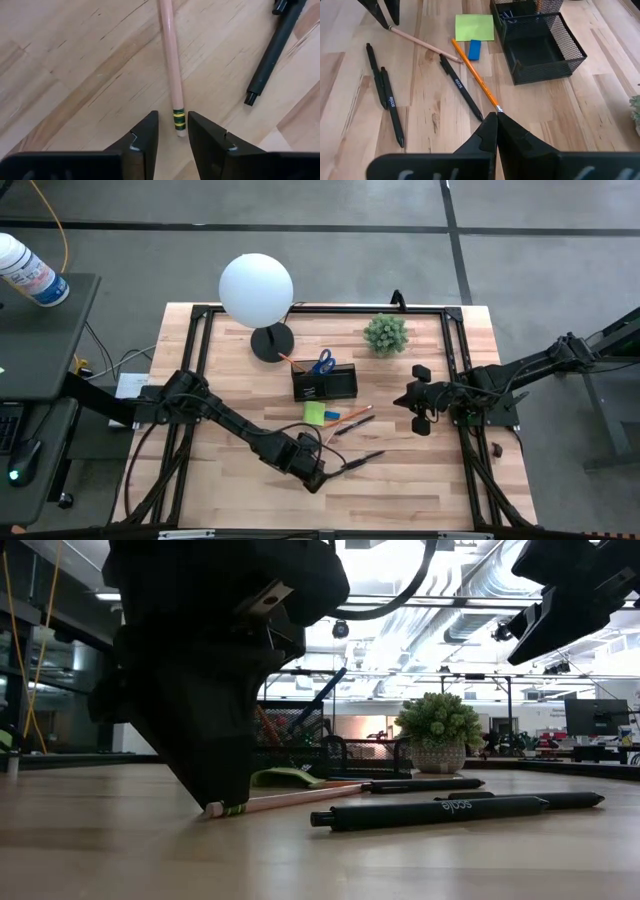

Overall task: Pick and place office supplies into organizer
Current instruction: Put the pink pencil into the top left side of the desk organizer

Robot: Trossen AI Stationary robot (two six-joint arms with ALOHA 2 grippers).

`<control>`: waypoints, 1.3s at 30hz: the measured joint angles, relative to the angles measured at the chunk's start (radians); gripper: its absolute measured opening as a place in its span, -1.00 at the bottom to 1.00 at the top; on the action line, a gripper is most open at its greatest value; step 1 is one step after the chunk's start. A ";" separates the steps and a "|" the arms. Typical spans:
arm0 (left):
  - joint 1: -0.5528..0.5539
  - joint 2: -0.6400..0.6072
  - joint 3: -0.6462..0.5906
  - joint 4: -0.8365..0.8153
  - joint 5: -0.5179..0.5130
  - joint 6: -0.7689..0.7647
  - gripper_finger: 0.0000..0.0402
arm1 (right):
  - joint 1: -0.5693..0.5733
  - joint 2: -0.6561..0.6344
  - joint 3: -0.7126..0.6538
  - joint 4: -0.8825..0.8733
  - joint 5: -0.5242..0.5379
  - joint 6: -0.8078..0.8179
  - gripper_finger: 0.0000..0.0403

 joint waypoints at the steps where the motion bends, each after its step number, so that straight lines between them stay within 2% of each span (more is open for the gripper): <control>1: 0.000 0.000 0.000 0.006 0.006 -0.006 -0.54 | 0.000 0.000 0.000 0.000 0.000 0.000 -1.00; 23: -0.033 0.003 0.000 0.022 0.021 -0.059 -0.54 | -0.031 0.000 0.000 0.001 -0.005 0.000 -1.00; 39: -0.033 0.035 0.003 0.012 -0.016 -0.085 -0.54 | -0.058 0.000 0.000 0.001 -0.032 0.000 -1.00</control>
